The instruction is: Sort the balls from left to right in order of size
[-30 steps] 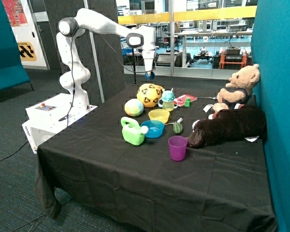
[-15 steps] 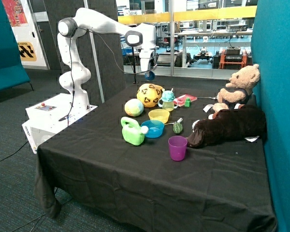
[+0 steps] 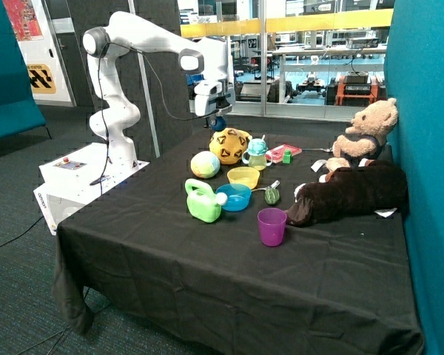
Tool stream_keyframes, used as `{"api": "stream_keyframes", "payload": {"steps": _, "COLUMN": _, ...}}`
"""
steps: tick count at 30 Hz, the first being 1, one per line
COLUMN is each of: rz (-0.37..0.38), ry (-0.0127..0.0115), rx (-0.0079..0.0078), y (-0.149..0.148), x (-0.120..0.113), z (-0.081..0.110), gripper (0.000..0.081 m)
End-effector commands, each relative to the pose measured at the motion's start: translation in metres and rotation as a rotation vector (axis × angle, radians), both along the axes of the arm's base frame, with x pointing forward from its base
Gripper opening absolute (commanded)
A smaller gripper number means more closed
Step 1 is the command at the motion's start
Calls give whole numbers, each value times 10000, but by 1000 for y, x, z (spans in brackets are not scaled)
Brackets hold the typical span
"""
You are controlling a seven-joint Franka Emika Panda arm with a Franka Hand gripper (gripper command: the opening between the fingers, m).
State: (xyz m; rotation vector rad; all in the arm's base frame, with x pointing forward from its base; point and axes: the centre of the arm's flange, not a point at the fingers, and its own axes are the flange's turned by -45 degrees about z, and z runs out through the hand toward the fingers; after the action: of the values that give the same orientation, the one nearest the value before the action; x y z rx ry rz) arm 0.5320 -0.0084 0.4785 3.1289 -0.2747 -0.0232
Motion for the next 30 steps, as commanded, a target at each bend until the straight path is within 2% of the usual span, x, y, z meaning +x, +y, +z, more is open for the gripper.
{"api": "stream_keyframes", "payload": {"steps": 1, "rz": -1386, "ry": -147, "rx": -17, "y": -49, "x": -11, "z": -4, "gripper": 0}}
{"api": "stream_keyframes", "payload": {"steps": 16, "rz": -1891, "ry": -146, "rx": -21, "y": -96, "x": -22, "z": -13, "gripper": 0}}
{"api": "stream_keyframes", "payload": {"steps": 30, "rz": -2210, "ry": -146, "rx": -24, "y": -133, "x": -29, "z": -39, "gripper": 0}}
